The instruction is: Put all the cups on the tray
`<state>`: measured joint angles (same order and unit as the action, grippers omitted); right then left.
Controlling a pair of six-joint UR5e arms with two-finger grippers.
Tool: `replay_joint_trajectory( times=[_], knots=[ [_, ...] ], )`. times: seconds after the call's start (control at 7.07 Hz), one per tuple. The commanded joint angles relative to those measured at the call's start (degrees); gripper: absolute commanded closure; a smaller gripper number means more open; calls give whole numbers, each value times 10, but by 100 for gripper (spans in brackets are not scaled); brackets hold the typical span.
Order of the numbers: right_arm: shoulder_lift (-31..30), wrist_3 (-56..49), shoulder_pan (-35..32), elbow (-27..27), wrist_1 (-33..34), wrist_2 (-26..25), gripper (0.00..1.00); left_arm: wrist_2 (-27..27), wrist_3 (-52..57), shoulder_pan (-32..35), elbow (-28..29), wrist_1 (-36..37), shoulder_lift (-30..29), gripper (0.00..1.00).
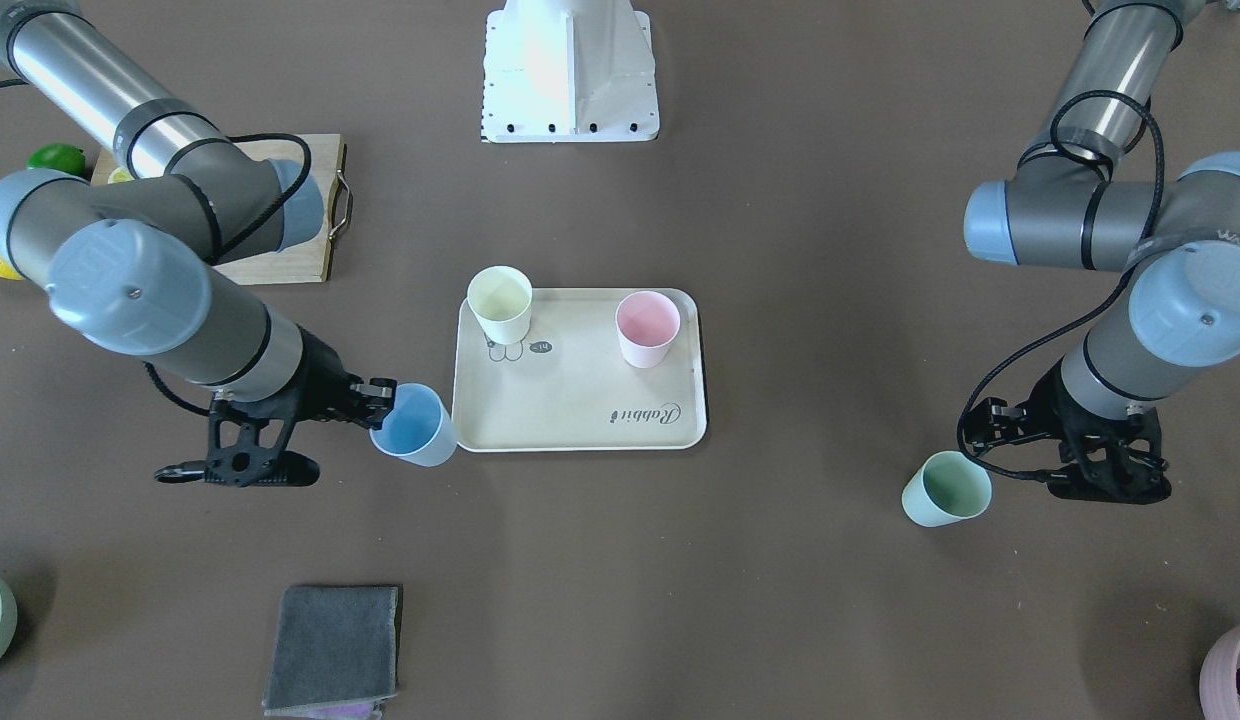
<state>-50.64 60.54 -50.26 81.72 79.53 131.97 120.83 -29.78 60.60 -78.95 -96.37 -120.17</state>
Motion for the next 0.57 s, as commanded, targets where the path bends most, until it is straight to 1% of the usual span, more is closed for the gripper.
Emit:
replay_joint_trajectory(
  times=[0.0,0.14,0.28,0.42],
  knots=[
    [14,44,41,18,1,-36,100,3,-18,-1,41,-15,-28,12],
    [14,55,64,21,1,-56,100,3,-20,-1,78,-67,-29,15],
    [15,58,74,23,2,-65,100,3,-30,-5,92,-85,-28,35],
    [15,59,77,33,6,-72,100,4,-39,-6,91,-85,-28,86]
  ],
)
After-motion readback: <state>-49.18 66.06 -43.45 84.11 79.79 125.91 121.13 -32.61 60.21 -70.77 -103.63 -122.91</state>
